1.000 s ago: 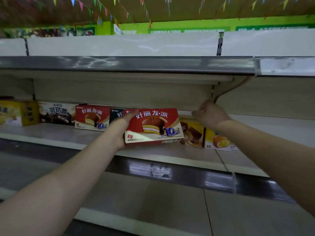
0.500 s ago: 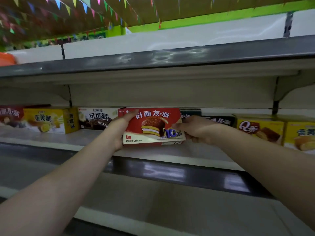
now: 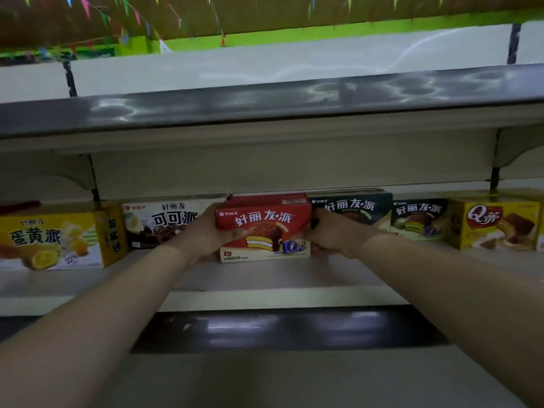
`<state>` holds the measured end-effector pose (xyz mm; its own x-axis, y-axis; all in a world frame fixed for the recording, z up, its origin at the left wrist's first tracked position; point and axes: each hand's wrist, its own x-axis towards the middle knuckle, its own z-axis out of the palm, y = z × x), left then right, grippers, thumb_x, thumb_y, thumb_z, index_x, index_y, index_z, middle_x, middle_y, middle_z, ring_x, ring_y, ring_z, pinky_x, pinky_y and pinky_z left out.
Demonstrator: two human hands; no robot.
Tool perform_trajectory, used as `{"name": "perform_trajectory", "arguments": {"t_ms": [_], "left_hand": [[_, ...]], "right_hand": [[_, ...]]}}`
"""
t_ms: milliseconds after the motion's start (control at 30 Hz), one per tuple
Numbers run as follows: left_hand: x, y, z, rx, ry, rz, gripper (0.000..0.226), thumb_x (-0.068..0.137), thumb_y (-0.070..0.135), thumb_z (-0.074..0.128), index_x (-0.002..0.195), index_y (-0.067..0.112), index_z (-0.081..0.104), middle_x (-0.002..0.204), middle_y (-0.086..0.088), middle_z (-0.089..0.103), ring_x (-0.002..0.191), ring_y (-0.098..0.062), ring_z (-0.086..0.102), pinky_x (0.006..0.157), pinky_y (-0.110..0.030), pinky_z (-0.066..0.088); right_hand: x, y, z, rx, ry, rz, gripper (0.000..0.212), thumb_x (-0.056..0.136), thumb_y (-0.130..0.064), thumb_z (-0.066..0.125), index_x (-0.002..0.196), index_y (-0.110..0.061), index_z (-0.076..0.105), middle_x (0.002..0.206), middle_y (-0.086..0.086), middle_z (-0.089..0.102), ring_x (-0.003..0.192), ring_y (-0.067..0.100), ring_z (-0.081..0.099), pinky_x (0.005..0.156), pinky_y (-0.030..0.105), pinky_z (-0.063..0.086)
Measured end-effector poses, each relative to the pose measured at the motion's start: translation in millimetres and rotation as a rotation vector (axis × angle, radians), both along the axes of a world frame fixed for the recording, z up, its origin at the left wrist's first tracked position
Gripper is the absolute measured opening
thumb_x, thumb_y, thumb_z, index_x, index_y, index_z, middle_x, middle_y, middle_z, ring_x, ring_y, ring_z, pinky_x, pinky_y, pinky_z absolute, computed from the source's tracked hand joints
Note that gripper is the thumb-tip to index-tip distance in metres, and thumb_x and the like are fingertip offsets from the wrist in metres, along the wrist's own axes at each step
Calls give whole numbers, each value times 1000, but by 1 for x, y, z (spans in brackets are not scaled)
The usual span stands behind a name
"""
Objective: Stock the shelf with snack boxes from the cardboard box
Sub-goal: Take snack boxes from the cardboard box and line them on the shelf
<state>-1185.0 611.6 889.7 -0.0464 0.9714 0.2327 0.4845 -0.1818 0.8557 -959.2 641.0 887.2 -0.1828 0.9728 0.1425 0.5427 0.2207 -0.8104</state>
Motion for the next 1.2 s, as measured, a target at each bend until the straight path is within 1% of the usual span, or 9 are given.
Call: {"name": "perform_trajectory", "arguments": {"t_ms": [67, 133, 300, 433, 633, 800, 967, 1100, 1200], "left_hand": [[-3, 15, 0, 30, 109, 56, 80, 75, 38, 79, 139, 25, 33, 121, -2, 62, 106, -24, 63, 87, -44, 56], [-5, 27, 0, 11, 162, 105, 81, 74, 42, 79, 135, 19, 32, 122, -5, 60, 106, -28, 63, 82, -46, 57], [-10, 35, -1, -67, 36, 0, 60, 79, 32, 77, 131, 22, 48, 115, -5, 65, 100, -24, 65, 77, -46, 58], [-2, 35, -3, -71, -16, 24, 49, 83, 26, 74, 125, 21, 49, 111, -3, 63, 100, -24, 63, 83, -48, 56], [2, 41, -10, 60, 155, 112, 59, 82, 39, 74, 129, 14, 49, 124, -6, 61, 110, -28, 61, 89, -47, 54], [5, 41, -12, 121, 383, 139, 67, 87, 47, 64, 138, 8, 43, 131, -9, 56, 116, -29, 57, 98, -37, 47], [4, 36, -9, 116, 465, 106, 62, 90, 46, 61, 136, 8, 48, 131, -12, 56, 116, -28, 57, 94, -30, 44], [-4, 28, -4, 13, 481, 58, 54, 91, 31, 65, 138, 11, 46, 136, -10, 51, 117, -27, 55, 94, -28, 43], [-14, 13, 5, -83, 489, 130, 52, 92, 32, 62, 135, 9, 46, 122, -11, 59, 96, -25, 63, 63, -24, 48]], "right_hand": [[-10, 5, 0, 71, -75, -5, 38, 88, -24, 68, 121, -10, 56, 110, 9, 66, 94, 22, 62, 78, 31, 52], [-19, 7, -1, 128, -174, -23, 33, 91, -23, 64, 120, -8, 60, 115, 10, 65, 94, 20, 58, 80, 28, 46], [-33, 21, -5, 149, -270, -183, 55, 87, -36, 69, 128, -2, 55, 120, 17, 62, 96, 21, 56, 75, 27, 41], [-36, 26, -9, 199, -282, -314, 75, 83, -40, 71, 134, 5, 40, 130, 16, 50, 124, 32, 45, 98, 35, 43], [-32, 22, -4, 153, -60, -251, 55, 78, -38, 77, 116, 0, 63, 110, 18, 68, 87, 22, 58, 78, 34, 49], [-30, 12, -2, 188, -63, -246, 50, 82, -36, 73, 116, 1, 64, 112, 18, 67, 102, 29, 63, 95, 42, 50], [-34, 3, -5, 171, -249, -224, 46, 94, -39, 57, 119, 0, 61, 103, 14, 66, 93, 27, 60, 79, 31, 46], [-35, -9, 1, 58, -503, -235, 47, 103, -41, 34, 116, -3, 59, 106, 15, 63, 95, 29, 59, 79, 30, 43], [-35, -23, 12, -10, -587, -246, 45, 100, -45, 41, 93, -4, 57, 81, 12, 56, 69, 23, 53, 62, 28, 43]]}}
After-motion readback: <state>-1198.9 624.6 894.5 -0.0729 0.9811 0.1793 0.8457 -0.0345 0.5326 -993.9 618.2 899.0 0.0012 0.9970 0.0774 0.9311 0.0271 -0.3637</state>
